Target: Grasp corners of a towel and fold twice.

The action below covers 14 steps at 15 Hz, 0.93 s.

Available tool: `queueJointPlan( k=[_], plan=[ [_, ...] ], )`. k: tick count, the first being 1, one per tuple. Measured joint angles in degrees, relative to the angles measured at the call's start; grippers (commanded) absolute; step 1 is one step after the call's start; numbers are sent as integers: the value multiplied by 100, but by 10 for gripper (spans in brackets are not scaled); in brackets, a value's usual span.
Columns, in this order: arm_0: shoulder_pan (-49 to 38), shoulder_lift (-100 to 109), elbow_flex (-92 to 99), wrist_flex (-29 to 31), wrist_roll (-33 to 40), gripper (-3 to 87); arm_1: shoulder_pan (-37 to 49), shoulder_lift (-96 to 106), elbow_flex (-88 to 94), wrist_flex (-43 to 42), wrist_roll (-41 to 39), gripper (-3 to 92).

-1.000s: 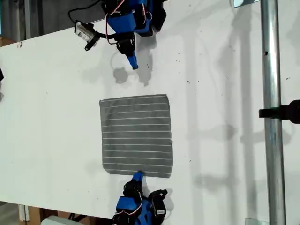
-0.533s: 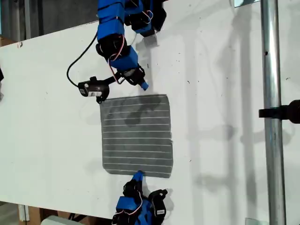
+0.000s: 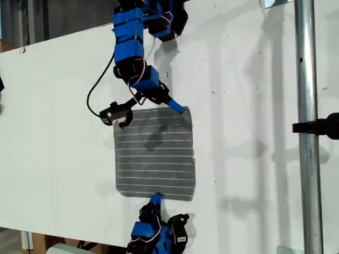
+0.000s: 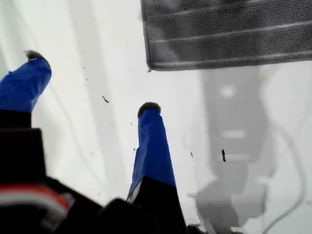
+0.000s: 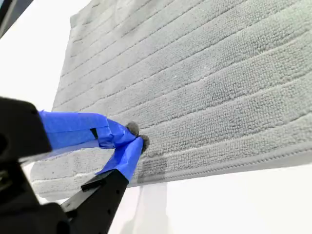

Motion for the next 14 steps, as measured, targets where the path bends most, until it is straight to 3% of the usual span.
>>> queueJointPlan(
  k=[7, 8, 10, 11, 14],
  plan=[
    [0, 0, 0, 0, 0, -29, 158, -2057, 439, -1301, -141, 374],
    [0, 0, 0, 0, 0, -29, 167, -2136, 439, -1371, -141, 337],
    [0, 0, 0, 0, 0, -29, 176, -2197, 439, -1494, -141, 117],
    [0, 0, 0, 0, -18, -29, 211, -2206, 439, -1547, -141, 84],
    [0, 0, 0, 0, -35, -29, 290, -2206, 439, -1600, -141, 226]
  ],
)
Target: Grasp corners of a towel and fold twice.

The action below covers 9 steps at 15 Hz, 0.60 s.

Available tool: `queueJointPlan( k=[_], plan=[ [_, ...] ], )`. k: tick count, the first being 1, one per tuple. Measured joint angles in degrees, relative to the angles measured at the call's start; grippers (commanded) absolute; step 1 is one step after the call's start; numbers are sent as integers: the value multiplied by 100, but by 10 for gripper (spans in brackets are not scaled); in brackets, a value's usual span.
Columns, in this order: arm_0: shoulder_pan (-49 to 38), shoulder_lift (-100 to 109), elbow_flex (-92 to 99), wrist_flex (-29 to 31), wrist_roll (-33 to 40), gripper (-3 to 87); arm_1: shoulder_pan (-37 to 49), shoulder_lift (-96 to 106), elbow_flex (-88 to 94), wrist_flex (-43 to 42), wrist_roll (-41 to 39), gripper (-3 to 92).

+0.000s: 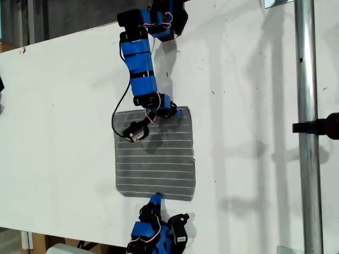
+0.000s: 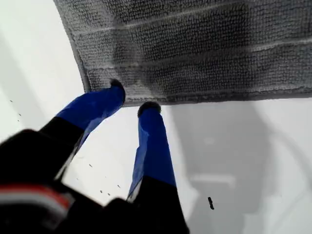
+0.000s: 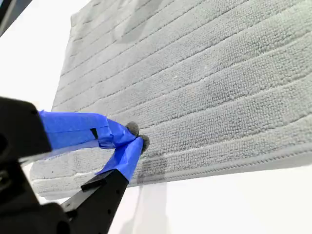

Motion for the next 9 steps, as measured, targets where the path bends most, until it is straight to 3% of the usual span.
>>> queueJointPlan(
  k=[2, 5, 6, 7, 9],
  plan=[
    [0, 0, 0, 0, 0, -29, 9, -35, 0, 0, 0, 276],
    [0, 0, 0, 0, 0, -29, -35, -457, 0, -9, 0, 273],
    [0, 0, 0, 0, 0, -29, -79, -633, -9, -18, 0, 184],
    [0, 0, 0, 0, 0, -29, -97, -765, -114, -18, 0, -1],
    [0, 0, 0, 0, 0, -29, -193, -870, -299, -79, 26, -1]
  ],
)
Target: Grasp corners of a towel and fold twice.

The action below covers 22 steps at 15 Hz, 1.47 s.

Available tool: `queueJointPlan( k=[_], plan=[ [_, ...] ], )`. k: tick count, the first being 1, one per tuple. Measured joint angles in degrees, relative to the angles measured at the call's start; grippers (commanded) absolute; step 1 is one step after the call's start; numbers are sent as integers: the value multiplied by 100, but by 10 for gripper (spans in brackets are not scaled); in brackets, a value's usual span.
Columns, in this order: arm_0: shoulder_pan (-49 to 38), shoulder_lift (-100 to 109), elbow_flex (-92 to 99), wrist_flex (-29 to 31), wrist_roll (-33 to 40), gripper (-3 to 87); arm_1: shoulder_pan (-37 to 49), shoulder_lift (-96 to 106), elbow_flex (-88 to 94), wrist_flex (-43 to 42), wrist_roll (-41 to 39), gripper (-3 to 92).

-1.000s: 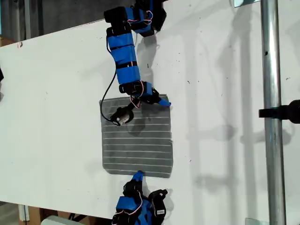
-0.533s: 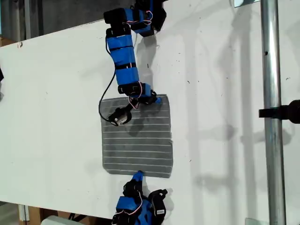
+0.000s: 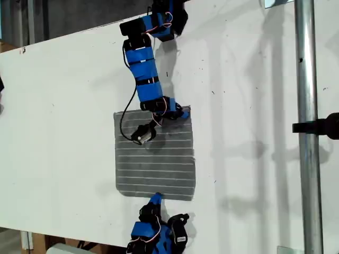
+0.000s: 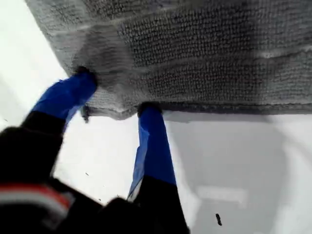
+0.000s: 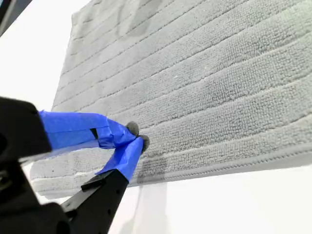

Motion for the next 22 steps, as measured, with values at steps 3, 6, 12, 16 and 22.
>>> queueJointPlan(
  k=[3, 6, 12, 16, 22],
  plan=[
    [0, 0, 0, 0, 0, -29, -26, -18, -62, 18, 0, -2],
    [-9, 0, -26, 0, 44, -29, -26, -18, -62, 18, 0, -2],
    [773, -2153, -2584, -114, 712, -31, -26, -18, -62, 18, 0, -2],
    [1512, -5502, -5467, 1494, 1292, 235, -18, -18, -62, 18, 0, -2],
    [2145, -7559, -6548, 1802, 1942, 427, -9, -18, -62, 18, 0, -2]
  ],
)
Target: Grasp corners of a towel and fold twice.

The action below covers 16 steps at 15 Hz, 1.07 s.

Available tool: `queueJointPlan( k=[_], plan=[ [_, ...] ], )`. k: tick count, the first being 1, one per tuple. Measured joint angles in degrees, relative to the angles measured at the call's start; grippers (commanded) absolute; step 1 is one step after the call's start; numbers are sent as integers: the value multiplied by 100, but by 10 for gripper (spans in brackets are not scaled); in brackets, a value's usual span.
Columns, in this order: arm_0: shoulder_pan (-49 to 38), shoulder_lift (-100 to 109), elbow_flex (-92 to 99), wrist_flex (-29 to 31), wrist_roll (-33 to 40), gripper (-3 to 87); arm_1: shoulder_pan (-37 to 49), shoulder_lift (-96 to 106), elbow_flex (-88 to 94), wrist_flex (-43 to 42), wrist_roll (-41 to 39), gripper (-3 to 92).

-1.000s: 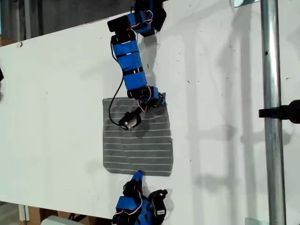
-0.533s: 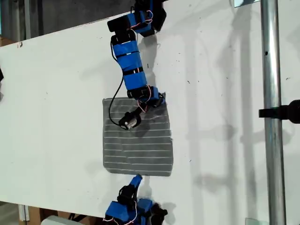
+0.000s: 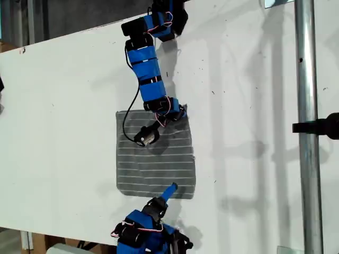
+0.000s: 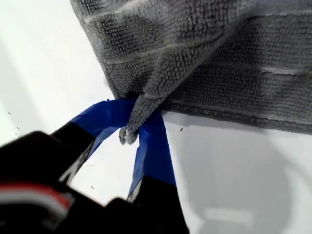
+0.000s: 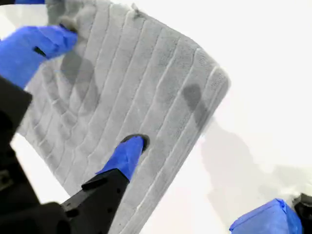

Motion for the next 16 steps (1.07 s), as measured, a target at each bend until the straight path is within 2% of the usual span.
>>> queueJointPlan(
  k=[3, 11, 13, 14, 16],
  plan=[
    [62, -431, 914, -712, -149, 434, 0, 0, 0, 0, 0, -2],
    [800, -422, 2672, -2637, -1468, 385, 0, 0, 0, 0, 44, -2],
    [1011, -457, 2962, -3393, -1758, 228, 0, 0, 0, 0, 88, -2],
    [1020, -536, 3085, -3621, -1854, 184, 0, 0, 0, 0, 97, -2],
    [984, -958, 3067, -3832, -1916, 12, 0, 0, 9, 0, 97, -2]
  ],
)
